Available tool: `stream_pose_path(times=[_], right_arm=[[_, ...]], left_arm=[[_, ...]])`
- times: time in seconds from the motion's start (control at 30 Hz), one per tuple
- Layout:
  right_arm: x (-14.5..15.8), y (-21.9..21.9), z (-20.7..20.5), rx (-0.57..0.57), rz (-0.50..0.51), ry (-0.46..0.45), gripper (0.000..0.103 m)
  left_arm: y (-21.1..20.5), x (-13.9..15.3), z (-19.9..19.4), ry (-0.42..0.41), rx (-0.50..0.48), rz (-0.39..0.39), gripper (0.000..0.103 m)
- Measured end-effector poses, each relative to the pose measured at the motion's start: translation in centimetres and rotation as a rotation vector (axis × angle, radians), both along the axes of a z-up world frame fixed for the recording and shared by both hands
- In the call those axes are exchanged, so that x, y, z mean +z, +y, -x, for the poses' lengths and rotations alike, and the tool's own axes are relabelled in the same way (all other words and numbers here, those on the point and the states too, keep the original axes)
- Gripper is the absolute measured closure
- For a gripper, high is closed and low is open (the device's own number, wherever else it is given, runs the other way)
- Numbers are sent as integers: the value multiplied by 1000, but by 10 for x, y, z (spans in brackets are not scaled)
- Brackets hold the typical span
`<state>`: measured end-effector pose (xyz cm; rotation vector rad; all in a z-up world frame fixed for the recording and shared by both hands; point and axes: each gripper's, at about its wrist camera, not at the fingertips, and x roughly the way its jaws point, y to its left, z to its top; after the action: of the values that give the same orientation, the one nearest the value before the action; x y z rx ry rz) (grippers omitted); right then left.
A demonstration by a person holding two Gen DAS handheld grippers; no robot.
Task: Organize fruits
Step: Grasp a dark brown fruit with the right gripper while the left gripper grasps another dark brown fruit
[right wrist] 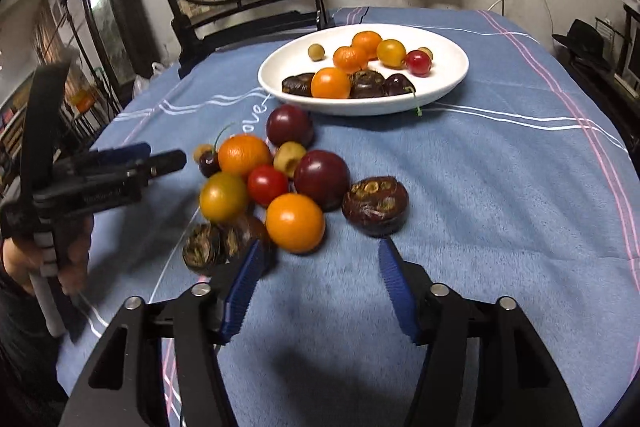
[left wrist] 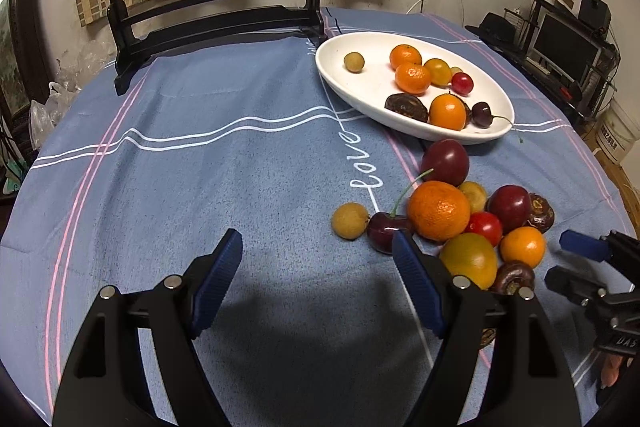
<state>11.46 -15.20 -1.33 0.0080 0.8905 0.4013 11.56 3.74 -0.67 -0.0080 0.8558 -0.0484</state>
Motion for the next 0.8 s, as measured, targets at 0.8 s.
stream_pose_path(times=[0.8], right_arm=[[-10,59,-10,116,-8,91,74]], left_arm=[[-2,7,7,-23,-16,16,26]])
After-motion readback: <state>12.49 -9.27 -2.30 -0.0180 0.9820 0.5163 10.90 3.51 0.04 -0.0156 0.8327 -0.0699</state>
